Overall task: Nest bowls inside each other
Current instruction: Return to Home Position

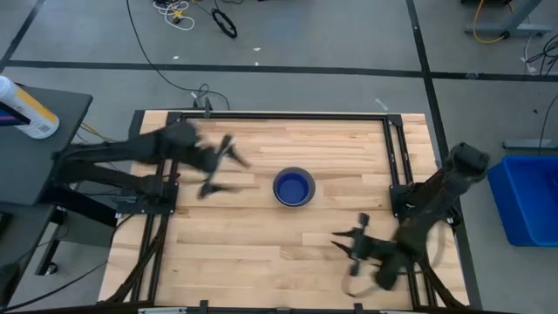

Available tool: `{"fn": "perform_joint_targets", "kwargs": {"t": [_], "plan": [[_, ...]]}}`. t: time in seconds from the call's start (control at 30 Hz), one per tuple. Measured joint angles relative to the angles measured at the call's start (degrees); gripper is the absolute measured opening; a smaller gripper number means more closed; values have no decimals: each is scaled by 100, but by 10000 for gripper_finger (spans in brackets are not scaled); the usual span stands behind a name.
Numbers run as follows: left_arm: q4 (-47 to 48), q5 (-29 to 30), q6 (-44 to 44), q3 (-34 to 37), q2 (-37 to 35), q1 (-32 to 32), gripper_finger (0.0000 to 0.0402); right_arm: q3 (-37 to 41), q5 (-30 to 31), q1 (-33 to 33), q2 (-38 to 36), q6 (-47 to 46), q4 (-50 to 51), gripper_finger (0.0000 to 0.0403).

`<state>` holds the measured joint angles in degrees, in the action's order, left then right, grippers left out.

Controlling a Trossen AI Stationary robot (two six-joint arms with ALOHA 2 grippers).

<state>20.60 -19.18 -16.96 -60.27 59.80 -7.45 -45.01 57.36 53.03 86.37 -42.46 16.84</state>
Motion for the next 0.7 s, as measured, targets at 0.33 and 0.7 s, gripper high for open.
{"fn": "perform_joint_targets", "kwargs": {"t": [0.33, 0.7], "plan": [[-1528, -43, 1856, 3904, -4174, 563, 348, 804, 916, 2854, -2898, 851, -518, 110], [-2134, 827, 2671, 5853, -5612, 1633, 348, 4474, -752, 3800, -3374, 4138, -8333, 106]]}}
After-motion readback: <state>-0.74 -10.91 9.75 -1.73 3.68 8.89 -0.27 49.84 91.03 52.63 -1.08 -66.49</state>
